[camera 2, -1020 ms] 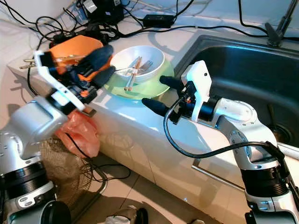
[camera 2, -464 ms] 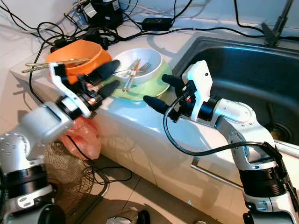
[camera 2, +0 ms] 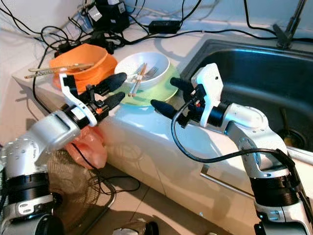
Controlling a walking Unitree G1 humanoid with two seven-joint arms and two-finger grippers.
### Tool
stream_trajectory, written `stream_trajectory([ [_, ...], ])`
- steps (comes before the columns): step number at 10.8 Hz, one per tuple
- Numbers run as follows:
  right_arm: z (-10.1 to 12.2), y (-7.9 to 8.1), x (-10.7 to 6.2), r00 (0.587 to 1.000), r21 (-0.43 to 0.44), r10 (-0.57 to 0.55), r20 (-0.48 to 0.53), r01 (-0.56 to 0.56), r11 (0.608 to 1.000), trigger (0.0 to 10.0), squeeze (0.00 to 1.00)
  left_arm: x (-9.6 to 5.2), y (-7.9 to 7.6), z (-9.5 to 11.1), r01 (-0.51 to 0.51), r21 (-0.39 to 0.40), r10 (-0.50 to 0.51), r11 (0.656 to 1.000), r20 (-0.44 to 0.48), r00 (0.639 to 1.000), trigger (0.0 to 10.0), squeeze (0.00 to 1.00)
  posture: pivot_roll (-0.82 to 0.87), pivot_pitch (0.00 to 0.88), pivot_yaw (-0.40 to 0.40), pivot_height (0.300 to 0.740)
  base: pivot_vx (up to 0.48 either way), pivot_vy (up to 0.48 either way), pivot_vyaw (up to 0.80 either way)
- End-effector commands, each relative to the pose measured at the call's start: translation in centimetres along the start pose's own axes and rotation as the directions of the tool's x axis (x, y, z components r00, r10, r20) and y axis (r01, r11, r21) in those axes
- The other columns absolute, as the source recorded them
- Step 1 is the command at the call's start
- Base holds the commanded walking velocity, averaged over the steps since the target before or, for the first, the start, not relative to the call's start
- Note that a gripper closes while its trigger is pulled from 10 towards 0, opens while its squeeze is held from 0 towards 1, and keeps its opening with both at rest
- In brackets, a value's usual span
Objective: Kitchen organization
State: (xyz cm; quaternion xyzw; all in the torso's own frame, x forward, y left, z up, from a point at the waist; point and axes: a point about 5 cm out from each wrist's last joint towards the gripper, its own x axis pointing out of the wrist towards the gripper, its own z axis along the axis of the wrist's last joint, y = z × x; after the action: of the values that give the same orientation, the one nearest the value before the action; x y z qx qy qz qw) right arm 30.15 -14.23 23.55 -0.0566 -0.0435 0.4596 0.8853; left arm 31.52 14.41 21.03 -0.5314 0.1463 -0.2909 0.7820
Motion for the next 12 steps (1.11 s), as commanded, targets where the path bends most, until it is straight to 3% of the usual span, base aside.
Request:
stream_trajectory([
  [1,0.4,0.3,-0.1,1.000,-0.008,0.005,0.013,-0.005,1.000,10.0,0.00,0.5,0.0,0.2,0.009,0.020,-0.009,1.000,-0.009,1.000,10.0,0.00,0.08,0.074,0.193,0.740,0.000,0.000,0.00],
  [6,0.6,1.0,-1.5,0.999,0.003,0.030,-0.025,-0.030,1.000,10.0,0.00,3.4,1.0,-1.3,0.041,-0.024,-0.043,0.999,-0.065,0.997,10.0,0.00,0.00,0.115,0.183,0.740,0.000,0.000,0.00],
  [7,0.6,1.1,-1.9,0.998,0.007,0.039,-0.047,-0.038,0.999,10.0,0.00,4.0,0.8,-1.5,0.066,-0.040,-0.069,0.997,-0.060,0.996,2.4,0.00,-0.01,0.128,0.171,0.740,0.000,0.000,0.00],
  [8,0.5,1.3,-2.1,0.997,0.009,0.048,-0.063,-0.047,0.999,10.0,0.00,4.4,0.7,-1.7,0.087,-0.052,-0.089,0.995,-0.053,0.995,0.0,0.00,-0.03,0.134,0.161,0.740,0.000,0.000,0.00],
  [12,-0.3,2.5,-2.0,0.993,0.060,0.077,-0.088,-0.072,0.996,10.0,0.00,4.9,0.8,-1.3,0.107,-0.075,-0.107,0.991,0.001,0.994,0.0,0.00,-0.03,0.137,0.119,0.740,0.000,0.000,0.00],
])
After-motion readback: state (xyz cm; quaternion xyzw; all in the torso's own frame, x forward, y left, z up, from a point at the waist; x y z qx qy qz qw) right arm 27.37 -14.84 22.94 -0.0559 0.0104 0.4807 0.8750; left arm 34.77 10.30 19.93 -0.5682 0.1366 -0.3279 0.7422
